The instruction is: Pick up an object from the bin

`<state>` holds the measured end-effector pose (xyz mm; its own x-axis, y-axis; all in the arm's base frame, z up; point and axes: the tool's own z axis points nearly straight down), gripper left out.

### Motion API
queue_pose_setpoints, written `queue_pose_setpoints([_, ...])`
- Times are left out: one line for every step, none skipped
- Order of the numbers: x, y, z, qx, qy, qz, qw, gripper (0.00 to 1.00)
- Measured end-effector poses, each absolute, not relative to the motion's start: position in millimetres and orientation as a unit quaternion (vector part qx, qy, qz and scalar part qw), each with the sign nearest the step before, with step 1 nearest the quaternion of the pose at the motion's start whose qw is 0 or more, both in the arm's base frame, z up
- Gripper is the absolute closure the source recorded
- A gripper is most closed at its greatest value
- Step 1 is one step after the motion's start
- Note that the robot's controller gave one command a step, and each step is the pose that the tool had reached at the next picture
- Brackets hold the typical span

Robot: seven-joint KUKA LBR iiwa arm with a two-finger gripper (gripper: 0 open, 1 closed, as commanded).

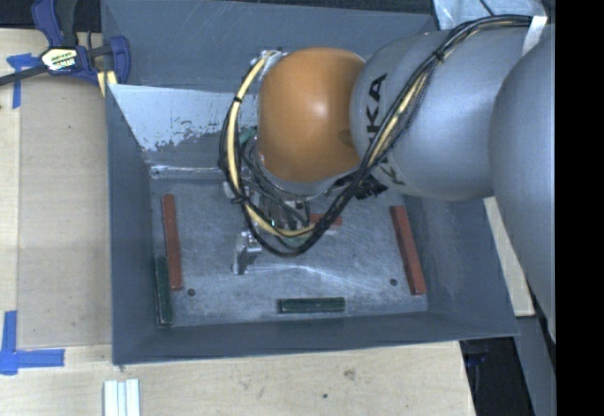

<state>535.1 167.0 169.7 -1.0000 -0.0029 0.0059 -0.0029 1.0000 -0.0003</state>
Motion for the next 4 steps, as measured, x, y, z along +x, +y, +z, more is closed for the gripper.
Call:
queue_pose_setpoints([537.2,166,174,0.0,-1.0,-0.001,-0.001,0.0])
queue_pose_setpoints([517.5,90,76,-0.025,-1.0,-0.002,-0.012,1.0])
queue_pose_setpoints([514.5,90,74,-0.025,-1.0,-0.002,-0.006,0.0])
queue_pose_setpoints([514.5,90,74,-0.025,-1.0,-0.002,-0.006,0.0])
